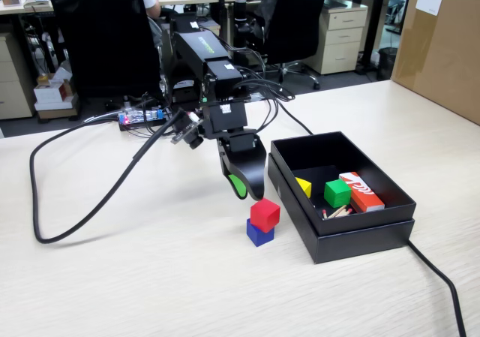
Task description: Put the red cube on top of the blue cube
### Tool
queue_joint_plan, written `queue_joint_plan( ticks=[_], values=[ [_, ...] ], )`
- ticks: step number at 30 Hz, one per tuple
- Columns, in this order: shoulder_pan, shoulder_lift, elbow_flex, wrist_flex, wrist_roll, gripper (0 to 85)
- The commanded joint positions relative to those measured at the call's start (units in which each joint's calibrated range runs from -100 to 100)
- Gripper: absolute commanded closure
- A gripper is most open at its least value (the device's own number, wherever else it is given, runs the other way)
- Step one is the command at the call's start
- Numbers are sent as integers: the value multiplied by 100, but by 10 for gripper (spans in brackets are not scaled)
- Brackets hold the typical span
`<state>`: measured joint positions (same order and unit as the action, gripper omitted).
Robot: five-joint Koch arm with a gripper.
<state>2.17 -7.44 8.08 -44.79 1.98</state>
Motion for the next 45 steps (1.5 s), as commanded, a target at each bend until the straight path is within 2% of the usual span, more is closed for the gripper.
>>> queue_joint_plan(
  ticks=[1,13,23,25,35,45],
  values=[
    [-24,-1269,-264,-61,-59,359],
    [-205,-5458,-3528,155,-24,354],
    [-464,-7810,-6429,1503,-122,356],
    [-479,-8269,-7190,2082,-142,359],
    [-440,-8980,-9049,3620,-147,380],
    [-459,-9084,-10110,3706,-225,370]
  ],
)
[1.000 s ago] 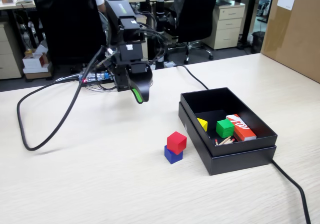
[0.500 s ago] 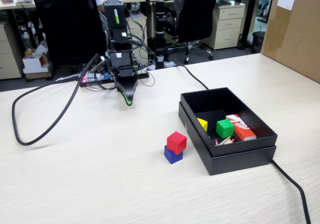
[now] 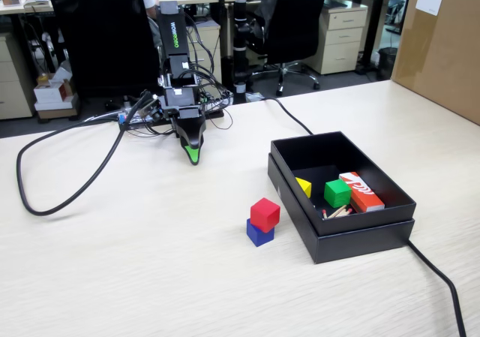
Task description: Put the red cube on top of the blue cube
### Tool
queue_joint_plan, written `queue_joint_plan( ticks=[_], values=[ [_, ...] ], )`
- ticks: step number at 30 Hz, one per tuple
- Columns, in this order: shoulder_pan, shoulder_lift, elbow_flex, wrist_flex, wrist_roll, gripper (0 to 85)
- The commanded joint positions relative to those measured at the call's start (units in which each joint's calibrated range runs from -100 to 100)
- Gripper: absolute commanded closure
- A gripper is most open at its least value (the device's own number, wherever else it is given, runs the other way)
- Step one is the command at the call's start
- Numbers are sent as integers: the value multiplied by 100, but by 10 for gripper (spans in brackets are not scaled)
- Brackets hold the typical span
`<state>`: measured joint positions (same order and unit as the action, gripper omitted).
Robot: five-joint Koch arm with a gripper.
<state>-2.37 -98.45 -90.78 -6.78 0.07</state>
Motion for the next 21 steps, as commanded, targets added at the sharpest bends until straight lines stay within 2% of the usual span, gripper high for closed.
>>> queue_joint_plan(
  ticks=[1,21],
  values=[
    [0,-6,-233,-96,-34,371],
    [0,-29,-251,-96,-24,370]
  ],
)
